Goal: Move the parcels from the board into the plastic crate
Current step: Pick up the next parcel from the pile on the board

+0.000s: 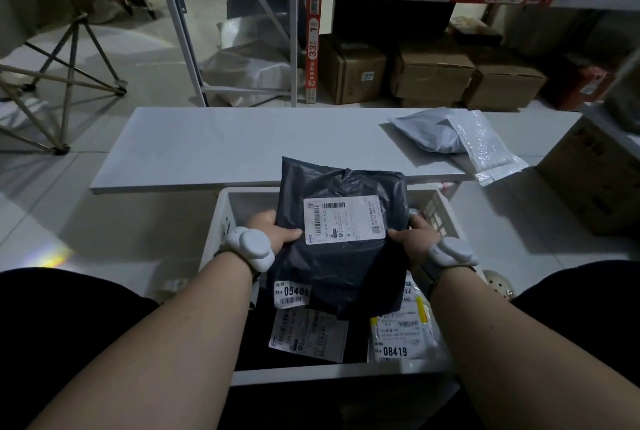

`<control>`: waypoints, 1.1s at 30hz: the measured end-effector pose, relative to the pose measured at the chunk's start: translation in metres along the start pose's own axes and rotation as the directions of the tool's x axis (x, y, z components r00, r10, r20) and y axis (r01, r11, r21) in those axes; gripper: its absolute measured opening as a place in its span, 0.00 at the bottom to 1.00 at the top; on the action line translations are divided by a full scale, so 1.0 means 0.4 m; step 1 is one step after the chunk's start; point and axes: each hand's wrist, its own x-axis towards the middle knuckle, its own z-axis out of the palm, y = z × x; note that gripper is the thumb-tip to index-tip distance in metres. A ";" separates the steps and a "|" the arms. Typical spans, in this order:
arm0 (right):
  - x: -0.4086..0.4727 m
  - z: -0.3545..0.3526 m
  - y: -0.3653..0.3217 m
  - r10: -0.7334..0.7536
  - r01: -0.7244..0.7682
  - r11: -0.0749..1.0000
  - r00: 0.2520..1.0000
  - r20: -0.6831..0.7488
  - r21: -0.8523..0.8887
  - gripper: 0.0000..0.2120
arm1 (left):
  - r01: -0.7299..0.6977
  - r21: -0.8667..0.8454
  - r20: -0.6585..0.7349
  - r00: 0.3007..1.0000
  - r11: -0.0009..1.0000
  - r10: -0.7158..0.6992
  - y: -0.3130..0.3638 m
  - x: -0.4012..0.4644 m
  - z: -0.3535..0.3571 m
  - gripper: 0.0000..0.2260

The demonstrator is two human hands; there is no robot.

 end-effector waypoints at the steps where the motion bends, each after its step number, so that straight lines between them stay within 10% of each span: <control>1: 0.003 -0.002 0.002 -0.010 0.010 1.000 1.000 -0.004 -0.008 0.13 | -0.005 -0.015 0.003 1.000 1.000 0.005 -0.001 0.001 0.000 0.15; 16: 0.034 -0.036 0.004 0.020 -0.028 0.965 0.999 -0.032 -0.262 0.22 | 0.023 -0.123 0.017 1.000 0.992 -0.021 -0.030 0.019 0.015 0.11; 23: 0.042 -0.063 0.007 0.045 -0.111 0.850 0.989 -0.139 -0.515 0.25 | -0.023 0.135 0.355 0.934 0.991 -0.027 -0.095 0.018 0.030 0.28; 33: 0.052 -0.024 0.041 0.078 -0.174 0.825 0.977 -0.197 -0.537 0.19 | -0.044 0.392 0.341 0.935 0.919 -0.100 -0.140 0.053 0.022 0.35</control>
